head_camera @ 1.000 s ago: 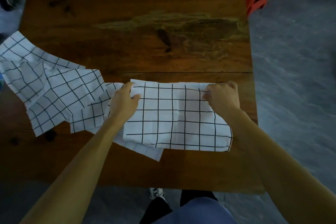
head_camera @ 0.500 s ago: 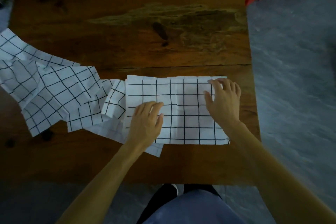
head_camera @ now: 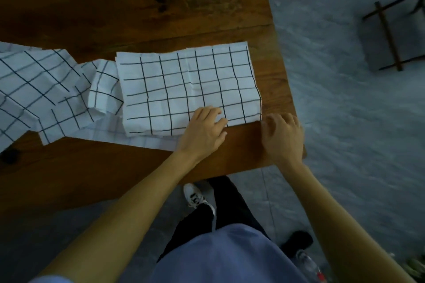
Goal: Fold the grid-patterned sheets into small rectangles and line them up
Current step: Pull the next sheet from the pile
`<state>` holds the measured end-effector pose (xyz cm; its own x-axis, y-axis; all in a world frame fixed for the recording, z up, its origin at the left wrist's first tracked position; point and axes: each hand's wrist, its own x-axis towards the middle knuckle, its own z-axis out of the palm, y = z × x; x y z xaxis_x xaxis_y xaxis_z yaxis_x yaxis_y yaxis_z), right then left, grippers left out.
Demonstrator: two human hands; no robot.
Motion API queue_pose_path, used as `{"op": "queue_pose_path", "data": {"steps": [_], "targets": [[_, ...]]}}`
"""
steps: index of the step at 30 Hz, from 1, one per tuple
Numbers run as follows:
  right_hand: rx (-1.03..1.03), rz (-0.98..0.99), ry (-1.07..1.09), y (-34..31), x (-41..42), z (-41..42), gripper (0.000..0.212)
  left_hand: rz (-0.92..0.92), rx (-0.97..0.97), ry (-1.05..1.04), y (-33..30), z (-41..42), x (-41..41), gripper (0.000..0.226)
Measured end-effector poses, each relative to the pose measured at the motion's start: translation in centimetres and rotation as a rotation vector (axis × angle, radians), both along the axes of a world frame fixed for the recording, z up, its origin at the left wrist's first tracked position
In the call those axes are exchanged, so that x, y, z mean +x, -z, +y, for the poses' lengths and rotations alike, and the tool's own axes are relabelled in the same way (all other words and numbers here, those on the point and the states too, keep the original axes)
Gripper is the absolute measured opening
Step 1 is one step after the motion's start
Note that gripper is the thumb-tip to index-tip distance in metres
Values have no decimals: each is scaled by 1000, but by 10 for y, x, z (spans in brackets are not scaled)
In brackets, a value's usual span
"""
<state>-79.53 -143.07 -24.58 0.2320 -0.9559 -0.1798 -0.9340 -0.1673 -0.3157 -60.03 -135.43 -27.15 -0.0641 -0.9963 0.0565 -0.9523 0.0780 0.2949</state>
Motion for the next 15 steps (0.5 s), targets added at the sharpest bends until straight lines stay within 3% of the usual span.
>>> {"op": "queue_pose_path", "data": {"steps": [10,15], "targets": [[-40,26,61,17,15,-5,29,-86,49,12,2,-23,-7,24],[9,-89,112,18,14,-9,24,-87,-21,25,3,-26,-7,13]]}}
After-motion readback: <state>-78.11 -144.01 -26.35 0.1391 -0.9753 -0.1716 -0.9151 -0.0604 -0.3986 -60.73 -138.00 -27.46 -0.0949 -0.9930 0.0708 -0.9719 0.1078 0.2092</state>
